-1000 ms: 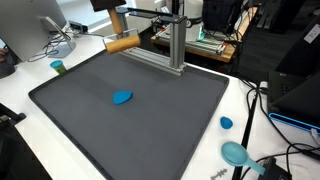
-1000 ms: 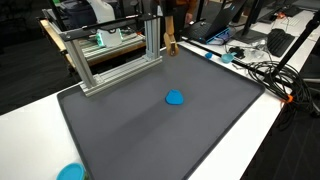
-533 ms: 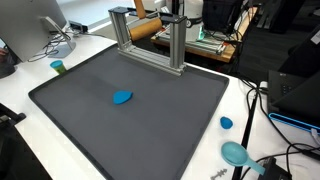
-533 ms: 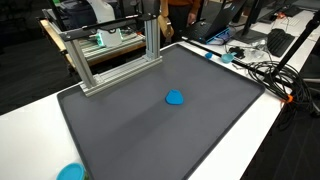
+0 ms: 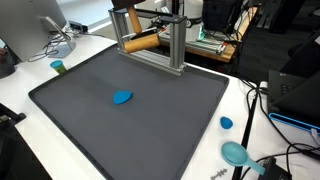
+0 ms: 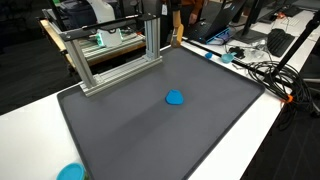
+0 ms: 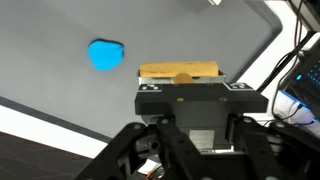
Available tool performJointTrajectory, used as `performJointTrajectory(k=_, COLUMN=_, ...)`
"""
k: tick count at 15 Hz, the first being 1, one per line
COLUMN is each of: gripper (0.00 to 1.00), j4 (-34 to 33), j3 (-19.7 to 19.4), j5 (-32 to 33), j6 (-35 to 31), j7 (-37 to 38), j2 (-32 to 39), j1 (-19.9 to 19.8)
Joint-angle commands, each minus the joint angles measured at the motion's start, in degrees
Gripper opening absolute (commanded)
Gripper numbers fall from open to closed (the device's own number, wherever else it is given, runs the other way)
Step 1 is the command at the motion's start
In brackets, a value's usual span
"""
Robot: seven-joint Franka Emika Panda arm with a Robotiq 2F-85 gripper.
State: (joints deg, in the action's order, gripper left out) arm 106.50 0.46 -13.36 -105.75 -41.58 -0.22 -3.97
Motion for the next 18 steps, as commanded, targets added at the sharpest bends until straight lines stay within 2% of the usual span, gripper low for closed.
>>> performJointTrajectory(k=1, gripper=0.22, j4=4.14, j3=-1.02, j5=-0.01, j6=-4.15, j7=10.57, j2=-2.83, j1=0.74)
performJointTrajectory(k=6, gripper=0.22, j4=12.85, j3=-1.61, j5=1.18, j6=-9.94, j7=24.71, j2=-8.48, j1=0.60)
performJointTrajectory(k=7, gripper=0.47, j4=8.36, j3=-1.88, j5=0.47, j6=-7.27, j7=19.83, j2=-4.27, j1=1.02)
performJointTrajectory(k=9, gripper=0.47, j4=10.72, j3=-2.11, j5=0.54, j6=-8.53, j7=22.59, j2=-5.97, j1=1.09)
performJointTrajectory(k=10, gripper=0.22, j4=11.09, j3=-1.67, j5=3.82, j6=-10.51, j7=26.79, j2=-5.43, j1=0.78)
performJointTrajectory(k=13, gripper=0.22, j4=11.77, j3=-2.25, j5=8.38, j6=-7.26, j7=28.85, j2=-5.13, j1=0.20)
performJointTrajectory(k=18, gripper=0.22, j4=13.37, j3=-3.18, j5=10.29, j6=-1.34, j7=29.91, j2=-6.95, j1=0.19)
